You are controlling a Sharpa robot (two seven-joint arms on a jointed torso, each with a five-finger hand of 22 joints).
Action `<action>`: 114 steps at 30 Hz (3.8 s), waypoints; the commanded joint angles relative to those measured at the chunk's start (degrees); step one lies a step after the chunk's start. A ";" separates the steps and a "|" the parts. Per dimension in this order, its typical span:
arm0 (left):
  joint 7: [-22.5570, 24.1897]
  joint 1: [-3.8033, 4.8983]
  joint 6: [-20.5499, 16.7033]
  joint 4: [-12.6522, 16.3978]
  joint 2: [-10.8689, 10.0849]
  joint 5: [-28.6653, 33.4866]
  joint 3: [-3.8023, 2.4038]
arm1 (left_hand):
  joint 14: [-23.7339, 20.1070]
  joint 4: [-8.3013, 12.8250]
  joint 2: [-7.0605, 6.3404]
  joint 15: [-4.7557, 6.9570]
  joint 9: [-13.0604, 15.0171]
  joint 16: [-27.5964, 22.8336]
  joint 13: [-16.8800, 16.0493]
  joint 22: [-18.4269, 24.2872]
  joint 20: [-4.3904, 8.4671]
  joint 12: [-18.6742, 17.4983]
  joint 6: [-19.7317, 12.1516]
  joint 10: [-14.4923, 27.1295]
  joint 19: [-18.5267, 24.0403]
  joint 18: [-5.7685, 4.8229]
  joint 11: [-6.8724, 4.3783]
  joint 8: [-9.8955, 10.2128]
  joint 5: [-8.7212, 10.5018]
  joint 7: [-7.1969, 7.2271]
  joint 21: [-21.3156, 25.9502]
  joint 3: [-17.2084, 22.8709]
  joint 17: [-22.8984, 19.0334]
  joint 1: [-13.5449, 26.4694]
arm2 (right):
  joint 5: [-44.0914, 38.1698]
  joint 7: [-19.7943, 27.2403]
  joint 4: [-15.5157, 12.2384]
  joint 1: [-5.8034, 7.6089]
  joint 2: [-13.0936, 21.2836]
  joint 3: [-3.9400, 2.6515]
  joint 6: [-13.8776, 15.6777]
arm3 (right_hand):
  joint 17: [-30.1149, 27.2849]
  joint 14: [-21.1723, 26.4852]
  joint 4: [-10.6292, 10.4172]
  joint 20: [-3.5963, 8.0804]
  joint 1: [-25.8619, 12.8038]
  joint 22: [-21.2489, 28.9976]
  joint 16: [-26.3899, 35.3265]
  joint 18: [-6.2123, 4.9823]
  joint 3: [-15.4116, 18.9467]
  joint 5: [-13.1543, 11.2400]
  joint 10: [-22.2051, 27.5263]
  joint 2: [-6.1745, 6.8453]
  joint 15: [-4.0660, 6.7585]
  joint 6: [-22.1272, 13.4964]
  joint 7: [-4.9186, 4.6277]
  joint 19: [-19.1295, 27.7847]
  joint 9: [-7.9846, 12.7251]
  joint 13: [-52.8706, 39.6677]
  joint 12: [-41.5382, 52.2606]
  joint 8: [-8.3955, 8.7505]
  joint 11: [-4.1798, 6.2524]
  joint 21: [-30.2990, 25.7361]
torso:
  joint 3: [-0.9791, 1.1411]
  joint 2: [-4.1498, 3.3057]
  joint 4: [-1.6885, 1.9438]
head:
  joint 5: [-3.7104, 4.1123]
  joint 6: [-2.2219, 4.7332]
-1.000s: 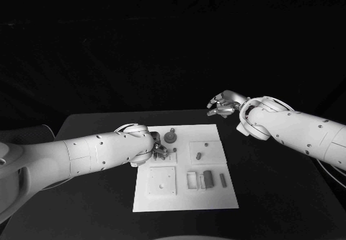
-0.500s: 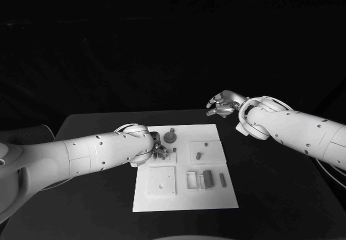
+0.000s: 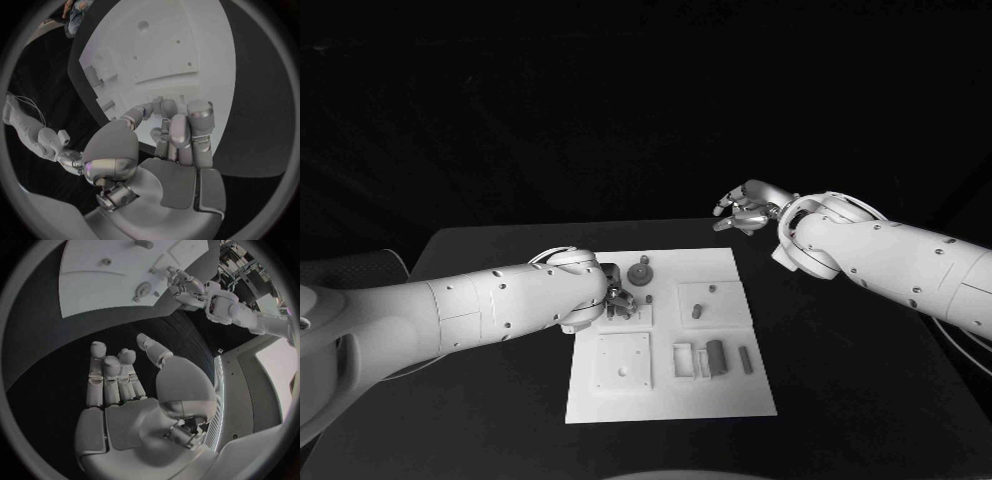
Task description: Assemble the parts on the task board
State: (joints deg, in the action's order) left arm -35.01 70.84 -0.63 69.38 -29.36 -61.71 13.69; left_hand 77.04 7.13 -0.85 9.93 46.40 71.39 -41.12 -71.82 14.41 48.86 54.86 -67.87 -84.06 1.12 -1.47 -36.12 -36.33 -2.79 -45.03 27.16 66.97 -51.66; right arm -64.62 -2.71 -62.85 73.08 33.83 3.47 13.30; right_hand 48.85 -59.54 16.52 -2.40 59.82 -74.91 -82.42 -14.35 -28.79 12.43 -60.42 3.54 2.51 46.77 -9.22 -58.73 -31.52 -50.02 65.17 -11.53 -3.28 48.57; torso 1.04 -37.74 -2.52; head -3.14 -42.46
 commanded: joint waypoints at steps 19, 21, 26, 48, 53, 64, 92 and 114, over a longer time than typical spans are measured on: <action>0.42 0.00 0.09 0.01 0.43 -0.07 -0.05 | -0.44 9.05 0.62 0.62 -0.01 0.24 0.19 0.08 0.52 0.26 1.28 -2.73 -0.88 5.96 -3.00 -0.35 -0.21 1.05 0.32 9.29 -0.23 -0.16 | -0.51 0.14 -0.19 0.02 -0.02 -0.03 -0.77 | -0.11 -0.06 0.01 0.03 0.47 -0.52 0.02 -0.65 -0.39 0.24 0.46 -0.21 0.32 0.30 -0.50 0.06 0.08 0.07 0.06 -0.02 0.07 -0.32 | 0.01 -0.01 0.03 | 0.05 -0.05; 0.43 0.00 0.21 0.00 0.42 -0.15 -0.05 | -0.44 9.05 0.62 0.62 -0.02 0.25 0.20 0.08 0.52 0.27 1.26 -2.72 -0.88 5.95 -3.00 -0.37 -0.21 1.05 0.33 9.30 -0.23 -0.16 | -0.51 0.12 -0.15 0.02 0.01 -0.03 -0.78 | -0.11 -0.06 0.01 0.03 0.46 -0.52 0.01 -0.65 -0.39 0.24 0.46 -0.21 0.32 0.30 -0.50 0.06 0.08 0.07 0.06 -0.03 0.07 -0.32 | -0.01 0.00 0.00 | 0.00 -0.01; 0.41 0.00 0.64 -0.02 0.32 -0.17 -0.05 | -0.41 9.06 0.62 0.62 -0.03 0.28 0.22 0.09 0.52 0.28 1.25 -2.72 -0.89 5.95 -3.00 -0.39 -0.20 1.05 0.33 9.30 -0.20 -0.16 | -0.51 0.12 -0.13 0.02 0.05 -0.03 -0.83 | -0.11 -0.06 0.01 0.03 0.46 -0.52 0.01 -0.65 -0.39 0.24 0.47 -0.22 0.32 0.31 -0.50 0.06 0.08 0.07 0.06 -0.03 0.07 -0.32 | -0.03 -0.01 0.00 | -0.05 -0.07; 0.30 -0.01 1.68 -0.16 0.30 -0.35 -0.05 | -0.45 9.09 0.67 0.62 -0.11 0.27 0.33 0.11 0.53 0.34 1.17 -2.69 -0.88 5.92 -3.00 -0.54 -0.17 1.05 0.36 9.35 -0.28 -0.18 | -0.52 0.17 -0.01 0.00 -0.05 -0.02 -0.95 | -0.13 -0.04 0.00 0.02 0.42 -0.53 0.00 -0.65 -0.39 0.25 0.48 -0.23 0.32 0.31 -0.50 0.06 0.09 0.09 0.07 -0.04 0.07 -0.33 | -0.02 -0.02 -0.01 | -0.09 -0.38; 0.30 -0.01 1.75 -0.21 0.29 -0.35 -0.05 | -0.47 9.10 0.67 0.62 -0.13 0.26 0.36 0.11 0.54 0.36 1.14 -2.69 -0.87 5.91 -3.00 -0.58 -0.17 1.05 0.36 9.36 -0.32 -0.18 | -0.52 0.17 -0.02 0.00 -0.05 -0.02 -0.97 | -0.13 -0.03 0.00 0.01 0.41 -0.53 0.00 -0.65 -0.39 0.25 0.49 -0.24 0.32 0.31 -0.50 0.07 0.09 0.10 0.07 -0.04 0.07 -0.33 | 0.03 0.00 -0.02 | -0.13 -0.48; 0.31 -0.01 1.87 -0.32 0.30 -0.70 -0.05 | -0.53 9.08 0.70 0.61 -0.20 0.20 0.45 0.13 0.54 0.38 1.05 -2.63 -0.85 5.88 -2.98 -0.67 -0.12 1.03 0.39 9.37 -0.44 -0.15 | -0.52 0.17 -0.05 0.00 -0.04 -0.02 -0.92 | -0.14 -0.03 0.00 0.01 0.38 -0.54 -0.01 -0.65 -0.39 0.26 0.49 -0.26 0.32 0.31 -0.50 0.07 0.10 0.11 0.08 -0.04 0.07 -0.33 | 0.06 -0.01 -0.03 | -0.06 -0.47; 0.39 -0.02 0.71 -0.23 0.55 -1.39 -0.05 | -0.58 9.09 0.71 0.60 -0.30 0.15 0.59 0.15 0.57 0.47 0.95 -2.61 -0.88 5.86 -2.98 -0.85 -0.08 1.03 0.41 9.39 -0.57 -0.16 | -0.52 0.14 -0.04 0.00 -0.16 -0.02 -0.90 | -0.16 -0.02 0.00 0.01 0.35 -0.55 -0.03 -0.65 -0.39 0.27 0.51 -0.27 0.32 0.31 -0.50 0.07 0.11 0.13 0.10 -0.05 0.07 -0.34 | -0.01 -0.01 -0.02 | -0.01 -0.37; 0.45 -0.04 0.42 -0.41 0.70 -1.59 -0.05 | -0.62 9.11 0.72 0.61 -0.37 0.11 0.68 0.17 0.61 0.53 0.91 -2.61 -0.93 5.86 -2.99 -0.98 -0.08 1.03 0.41 9.42 -0.69 -0.20 | -0.53 0.09 -0.02 0.00 -0.23 -0.02 -1.10 | -0.17 0.00 0.01 0.01 0.35 -0.56 -0.04 -0.65 -0.41 0.28 0.51 -0.29 0.32 0.30 -0.50 0.07 0.11 0.15 0.11 -0.05 0.07 -0.35 | -0.01 0.00 -0.01 | 0.11 -0.20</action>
State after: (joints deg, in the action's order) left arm -34.96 70.81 0.07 68.89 -28.80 -63.03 13.68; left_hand 76.85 7.09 -0.79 9.74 46.01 71.38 -40.50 -71.73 14.65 49.19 54.63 -67.88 -84.01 1.12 -1.48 -36.91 -36.21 -2.51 -44.80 27.20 66.34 -51.60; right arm -64.65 -2.78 -62.85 73.07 33.65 3.47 12.91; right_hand 48.72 -59.56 16.52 -2.49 59.82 -74.90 -82.42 -14.35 -28.79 12.43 -60.34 3.54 2.54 46.78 -9.22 -58.64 -31.48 -49.94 65.17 -11.53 -3.36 48.57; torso 1.04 -37.74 -2.52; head -3.04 -42.69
